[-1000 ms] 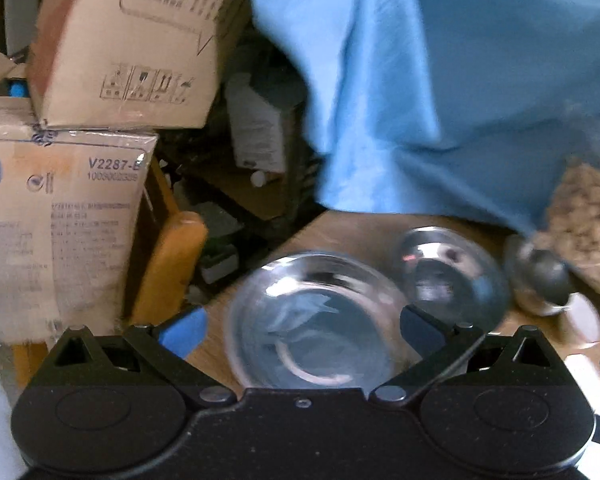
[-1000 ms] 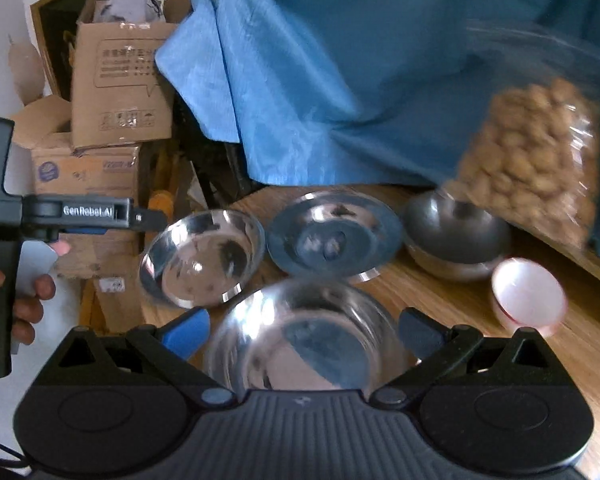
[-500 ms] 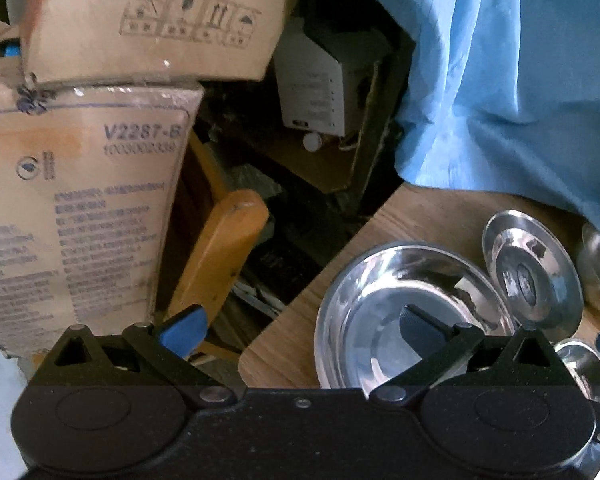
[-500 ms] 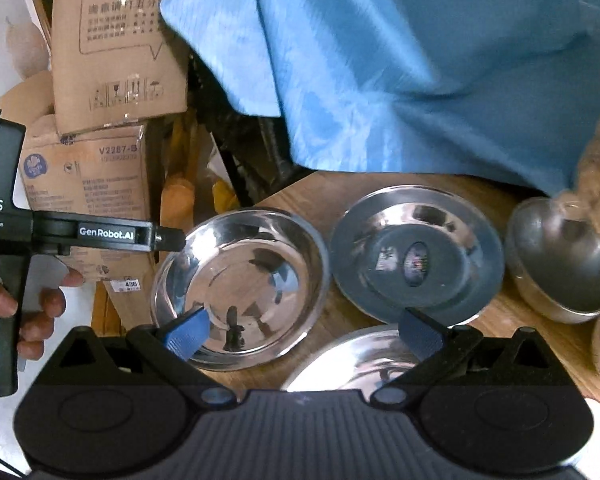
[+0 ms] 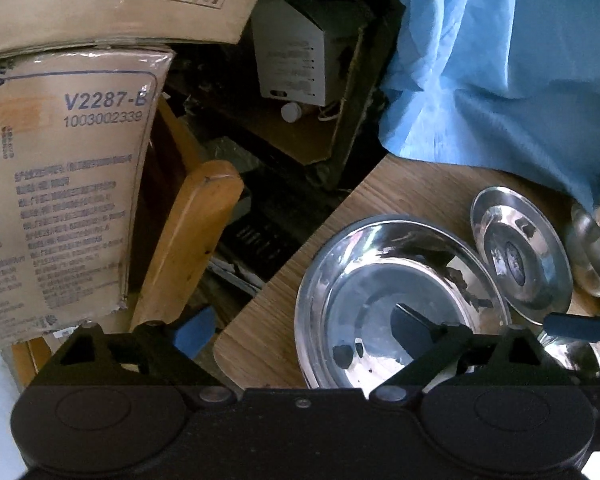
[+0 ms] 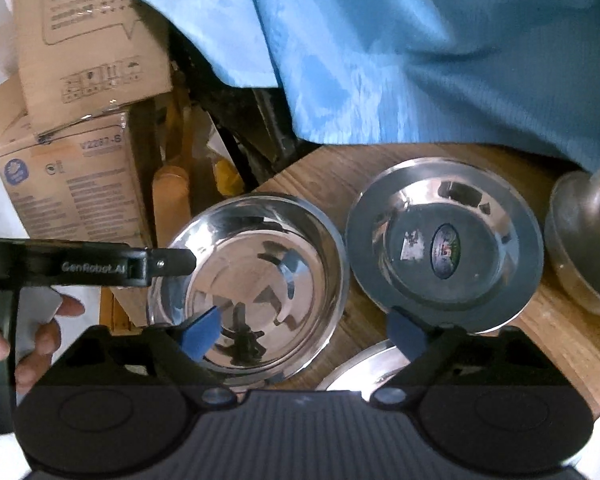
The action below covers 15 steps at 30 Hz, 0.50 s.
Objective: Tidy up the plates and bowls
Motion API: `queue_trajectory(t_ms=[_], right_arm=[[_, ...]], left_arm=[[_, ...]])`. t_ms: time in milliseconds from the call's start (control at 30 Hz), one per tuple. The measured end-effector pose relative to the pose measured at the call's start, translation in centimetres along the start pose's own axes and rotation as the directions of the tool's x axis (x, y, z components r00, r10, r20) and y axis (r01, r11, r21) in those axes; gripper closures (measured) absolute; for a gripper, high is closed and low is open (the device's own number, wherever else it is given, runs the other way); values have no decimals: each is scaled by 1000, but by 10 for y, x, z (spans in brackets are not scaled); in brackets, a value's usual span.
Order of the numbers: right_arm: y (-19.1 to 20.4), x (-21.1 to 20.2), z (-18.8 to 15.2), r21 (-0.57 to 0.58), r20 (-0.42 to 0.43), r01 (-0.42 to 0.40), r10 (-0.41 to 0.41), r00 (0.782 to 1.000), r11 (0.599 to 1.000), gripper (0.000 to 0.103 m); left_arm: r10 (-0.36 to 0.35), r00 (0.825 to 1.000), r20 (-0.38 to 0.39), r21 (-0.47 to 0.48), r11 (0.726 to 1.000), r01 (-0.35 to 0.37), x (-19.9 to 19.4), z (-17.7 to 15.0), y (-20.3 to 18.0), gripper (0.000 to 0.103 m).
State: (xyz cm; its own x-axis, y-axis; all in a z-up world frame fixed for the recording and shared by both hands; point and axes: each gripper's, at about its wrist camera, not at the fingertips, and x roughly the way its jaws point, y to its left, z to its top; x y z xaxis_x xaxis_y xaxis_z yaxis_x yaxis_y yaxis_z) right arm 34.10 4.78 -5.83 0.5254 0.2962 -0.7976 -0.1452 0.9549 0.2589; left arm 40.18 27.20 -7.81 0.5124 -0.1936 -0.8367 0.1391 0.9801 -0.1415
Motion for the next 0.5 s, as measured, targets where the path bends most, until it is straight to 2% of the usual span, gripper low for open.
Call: queue_trajectory(t_ms=[133,200,267,367,433,500], right_arm=[[-1,9,4,28,-22,0,1,1000,1000,21],[-2,11,6,49,-35,-1,2,999,999,27],[-4,14,7,74,-50,2,1,999,997,41],[-6,19,9,91,-74,23,-16,997,996,49],[-8,22,9,103,-82,30,-22,996,994,53],[-10,26,10,117,-93,39,-28,995,992,58]], left_arm=[[-18,999,-26,-8,1000,18,5,3,-1,18],[-19,999,-36,-12,1000,19,8,3,0,26],[-20,999,-41,-20,1000,19,9,3,0,30],[-33,998,-53,-24,999,31,12,3,1,36],[-41,997,-62,-26,999,40,13,3,0,44],[-56,996,-75,-35,998,54,16,3,-1,57]])
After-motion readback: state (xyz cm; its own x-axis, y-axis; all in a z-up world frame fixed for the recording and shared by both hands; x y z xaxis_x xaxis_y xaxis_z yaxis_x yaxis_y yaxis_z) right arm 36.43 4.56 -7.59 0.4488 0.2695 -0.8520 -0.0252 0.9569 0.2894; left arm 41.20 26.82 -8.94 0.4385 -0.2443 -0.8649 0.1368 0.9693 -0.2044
